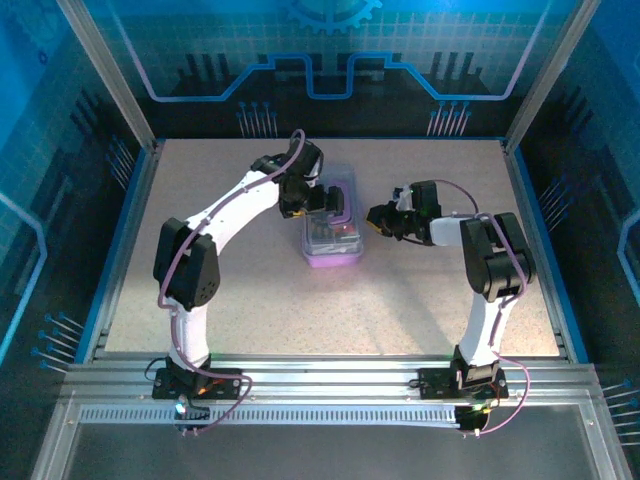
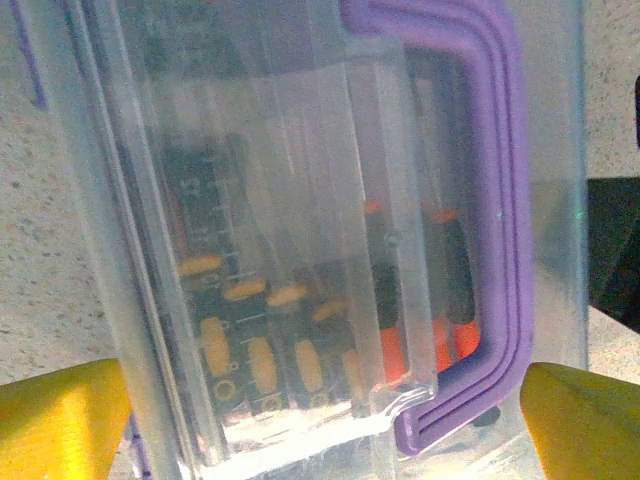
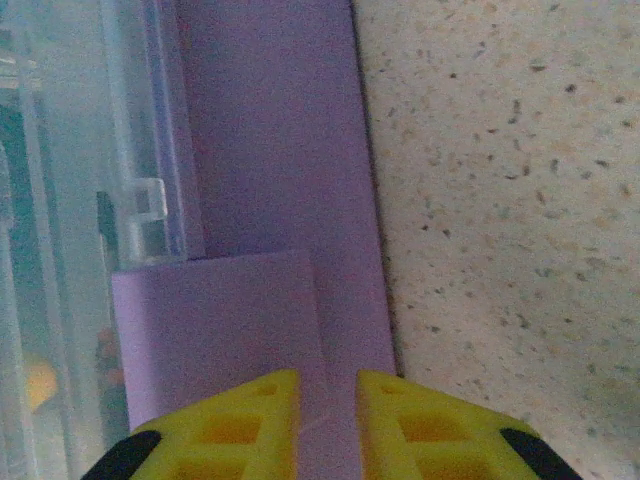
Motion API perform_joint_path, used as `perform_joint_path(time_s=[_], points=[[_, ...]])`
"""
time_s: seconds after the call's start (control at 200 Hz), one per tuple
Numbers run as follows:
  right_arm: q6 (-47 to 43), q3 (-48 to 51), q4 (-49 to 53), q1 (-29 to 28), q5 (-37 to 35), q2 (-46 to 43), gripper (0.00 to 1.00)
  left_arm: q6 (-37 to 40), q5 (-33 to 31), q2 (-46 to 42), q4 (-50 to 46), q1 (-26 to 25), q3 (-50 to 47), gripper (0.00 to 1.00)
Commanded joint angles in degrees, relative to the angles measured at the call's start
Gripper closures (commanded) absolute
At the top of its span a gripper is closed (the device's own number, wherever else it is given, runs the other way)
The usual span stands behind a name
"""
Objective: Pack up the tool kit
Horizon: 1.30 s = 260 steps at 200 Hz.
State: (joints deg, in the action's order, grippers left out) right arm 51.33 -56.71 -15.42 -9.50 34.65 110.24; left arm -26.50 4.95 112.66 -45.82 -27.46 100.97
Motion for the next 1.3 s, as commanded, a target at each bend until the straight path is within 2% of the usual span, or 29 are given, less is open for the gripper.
perform_joint_path(time_s=[0.0,0.135,0.245,0.31,0.34,0.355,0.455,0.505,0.57,0.62,0.67,0.73,0.805,0.865,0.97,1.03,1.126,1.211,1.266,1.296], points=[[-4.8,-2.5,8.3,1.8,-2.2,-6.2,0.73,3.0,-3.1,-5.3,-2.8,1.9,2.8,0.01],[-10.0,-4.8,17.9,3.1,-7.6,-13.6,0.66,5.9,-5.0,-12.8,-2.2,3.6,2.4,0.01],[-14.3,-4.1,21.7,3.6,-11.3,-21.6,0.53,7.5,-8.0,-25.0,5.6,3.2,-8.7,0.01],[-17.4,-3.6,23.5,3.4,-13.0,-27.2,0.32,7.6,-13.3,-32.6,9.2,3.3,-16.6,0.01],[-19.0,-3.4,24.7,3.2,-14.3,-29.7,0.04,7.7,-16.6,-36.0,11.0,3.3,-20.3,0.01],[-19.6,-3.5,25.3,3.0,-15.1,-31.2,0.0,7.7,-18.3,-37.6,11.9,3.3,-22.5,0.01],[-26.3,-4.9,30.7,-0.6,-22.9,-38.7,0.0,11.9,-25.8,-48.3,22.5,3.6,-37.5,0.01],[-27.7,-5.2,32.8,-3.8,-30.7,-41.8,0.0,15.2,-29.5,-52.7,30.9,3.9,-46.2,0.01],[-30.1,-3.5,32.4,-8.7,-42.7,-44.9,0.0,26.1,-27.4,-57.1,44.9,5.0,-57.9,0.01],[-37.9,-0.3,28.2,-11.2,-47.6,-46.8,0.0,31.2,-28.1,-58.3,50.3,7.0,-64.3,0.01],[-45.6,3.9,22.0,-12.7,-49.9,-48.4,0.0,31.1,-27.4,-58.5,53.5,10.6,-68.5,0.01],[-50.2,9.3,15.4,-13.6,-53.0,-50.2,0.0,29.5,-21.5,-57.7,55.6,15.9,-72.0,0.01],[-54.6,14.0,9.2,-13.6,-52.8,-51.3,0.0,27.2,-15.9,-55.5,62.2,20.8,-76.5,0.0],[-57.4,15.7,7.1,-13.6,-51.3,-51.3,0.0,26.0,-14.3,-53.8,70.4,23.3,-80.7,0.01],[-56.7,16.9,5.5,-13.4,-50.9,-50.7,0.0,25.6,-14.6,-49.1,83.6,27.2,-85.9,0.01],[-56.2,18.3,3.6,-13.1,-50.1,-50.0,0.0,23.0,-10.8,-43.9,91.3,29.4,-87.4,0.01],[-57.0,21.1,-0.5,-12.8,-49.1,-49.0,0.0,22.3,-7.1,-37.6,99.0,30.1,-86.7,0.01],[-57.0,23.1,-4.0,-12.3,-48.6,-48.4,0.0,22.8,-7.4,-28.4,107.3,30.2,-86.1,0.01],[-57.3,24.2,-5.6,-11.7,-48.3,-48.2,0.0,23.6,-5.5,-21.7,114.9,30.3,-85.7,0.01],[-57.7,25.0,-6.8,-11.5,-48.0,-48.2,0.0,24.1,-3.9,-22.6,111.8,30.4,-85.2,0.01]])
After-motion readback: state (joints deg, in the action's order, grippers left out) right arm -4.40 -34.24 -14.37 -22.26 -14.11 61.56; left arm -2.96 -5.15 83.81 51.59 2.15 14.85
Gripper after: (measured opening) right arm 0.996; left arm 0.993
